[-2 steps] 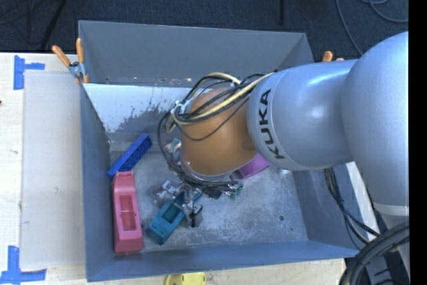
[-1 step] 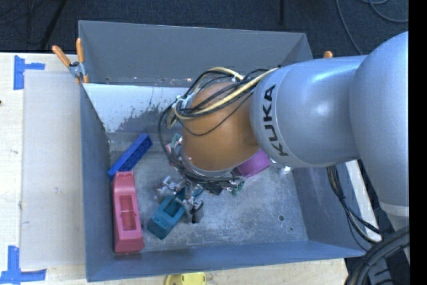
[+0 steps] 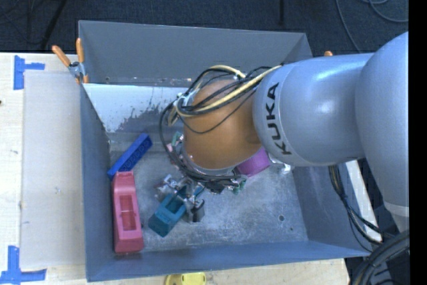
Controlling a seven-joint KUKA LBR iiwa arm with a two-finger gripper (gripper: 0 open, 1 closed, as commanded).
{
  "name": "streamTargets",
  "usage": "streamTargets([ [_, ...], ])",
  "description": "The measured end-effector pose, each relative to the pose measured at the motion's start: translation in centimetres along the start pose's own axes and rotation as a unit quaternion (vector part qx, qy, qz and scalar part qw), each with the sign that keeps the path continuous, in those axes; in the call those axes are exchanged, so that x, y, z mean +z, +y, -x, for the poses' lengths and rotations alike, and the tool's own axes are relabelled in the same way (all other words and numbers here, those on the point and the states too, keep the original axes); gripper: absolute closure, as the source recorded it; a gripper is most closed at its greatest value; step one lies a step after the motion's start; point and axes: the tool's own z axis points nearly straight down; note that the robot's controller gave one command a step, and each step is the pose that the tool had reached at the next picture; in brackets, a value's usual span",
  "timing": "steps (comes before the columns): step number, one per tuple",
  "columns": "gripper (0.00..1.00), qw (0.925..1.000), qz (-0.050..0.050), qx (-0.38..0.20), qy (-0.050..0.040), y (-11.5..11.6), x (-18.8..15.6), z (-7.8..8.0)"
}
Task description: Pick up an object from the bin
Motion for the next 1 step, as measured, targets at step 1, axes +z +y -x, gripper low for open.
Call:
streamTargets([
  [1,1.0,1.0,0.001,0.0,0.001,0.09,-0.78,-0.1],
])
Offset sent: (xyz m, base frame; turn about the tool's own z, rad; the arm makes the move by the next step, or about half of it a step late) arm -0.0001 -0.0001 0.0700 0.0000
